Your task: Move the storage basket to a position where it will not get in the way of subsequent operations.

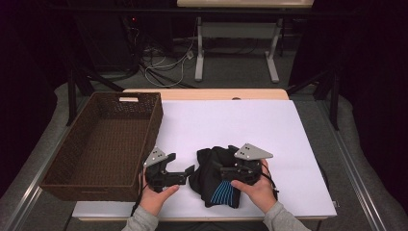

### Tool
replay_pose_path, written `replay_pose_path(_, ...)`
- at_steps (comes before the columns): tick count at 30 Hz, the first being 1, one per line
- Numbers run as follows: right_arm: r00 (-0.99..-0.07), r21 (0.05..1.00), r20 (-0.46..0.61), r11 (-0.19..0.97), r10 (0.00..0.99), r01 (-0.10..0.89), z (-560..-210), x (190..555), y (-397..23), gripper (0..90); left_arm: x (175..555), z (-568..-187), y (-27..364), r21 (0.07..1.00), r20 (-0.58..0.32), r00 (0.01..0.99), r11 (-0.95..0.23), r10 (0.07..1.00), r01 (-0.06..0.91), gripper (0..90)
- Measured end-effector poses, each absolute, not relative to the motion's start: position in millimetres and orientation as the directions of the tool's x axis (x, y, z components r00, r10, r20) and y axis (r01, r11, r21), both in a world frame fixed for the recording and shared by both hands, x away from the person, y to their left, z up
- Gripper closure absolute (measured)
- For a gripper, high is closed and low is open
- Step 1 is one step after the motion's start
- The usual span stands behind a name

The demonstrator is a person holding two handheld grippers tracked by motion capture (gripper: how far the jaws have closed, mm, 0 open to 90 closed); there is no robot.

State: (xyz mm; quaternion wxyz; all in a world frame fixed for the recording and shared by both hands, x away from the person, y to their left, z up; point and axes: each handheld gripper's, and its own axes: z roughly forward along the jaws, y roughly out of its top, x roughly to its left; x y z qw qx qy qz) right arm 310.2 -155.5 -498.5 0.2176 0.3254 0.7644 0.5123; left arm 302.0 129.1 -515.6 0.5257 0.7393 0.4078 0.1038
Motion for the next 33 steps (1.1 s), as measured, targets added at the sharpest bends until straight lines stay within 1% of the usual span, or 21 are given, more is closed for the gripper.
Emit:
replay_pose_path(11, -0.683, 0.926, 0.021, 0.243, 0.73, 0.288, -495.3, 325.9, -147.3, 22.4, 303.6, -514.3, 131.2, 0.866, -0.27, 0.641, -0.109, 0.719, 0.488, 9.7)
replay_pose_path(16, -0.683, 0.926, 0.025, 0.241, 0.73, 0.29, -497.5, 331.2, -143.9, 26.2, 303.5, -513.9, 132.4, 0.866, -0.269, 0.638, -0.108, 0.721, 0.488, 9.7)
replay_pose_path(19, -0.699, 0.914, 0.001, 0.284, 0.715, 0.291, -500.1, 330.4, -142.3, 28.3, 303.5, -513.7, 132.6, 0.867, -0.263, 0.641, -0.115, 0.721, 0.485, 9.7)
replay_pose_path(22, -0.701, 0.91, 0.002, 0.288, 0.713, 0.296, -501.6, 329.1, -141.7, 31.2, 304.1, -512.8, 134.8, 0.869, -0.255, 0.638, -0.117, 0.727, 0.481, 9.9)
replay_pose_path(24, -0.7, 0.91, 0.004, 0.288, 0.714, 0.299, -502.2, 328.6, -142.1, 34.5, 304.0, -512.3, 136.0, 0.868, -0.264, 0.631, -0.105, 0.73, 0.486, 10.2)
replay_pose_path(29, -0.705, 0.905, 0.022, 0.285, 0.709, 0.315, -505.3, 328.6, -144.7, 48.1, 304.4, -512.7, 137.2, 0.868, -0.265, 0.626, -0.101, 0.734, 0.486, 10.5)
replay_pose_path(33, -0.719, 0.9, 0.022, 0.299, 0.695, 0.317, -507.3, 328.7, -145.5, 56.0, 304.5, -513.0, 137.3, 0.867, -0.264, 0.628, -0.105, 0.732, 0.486, 10.5)
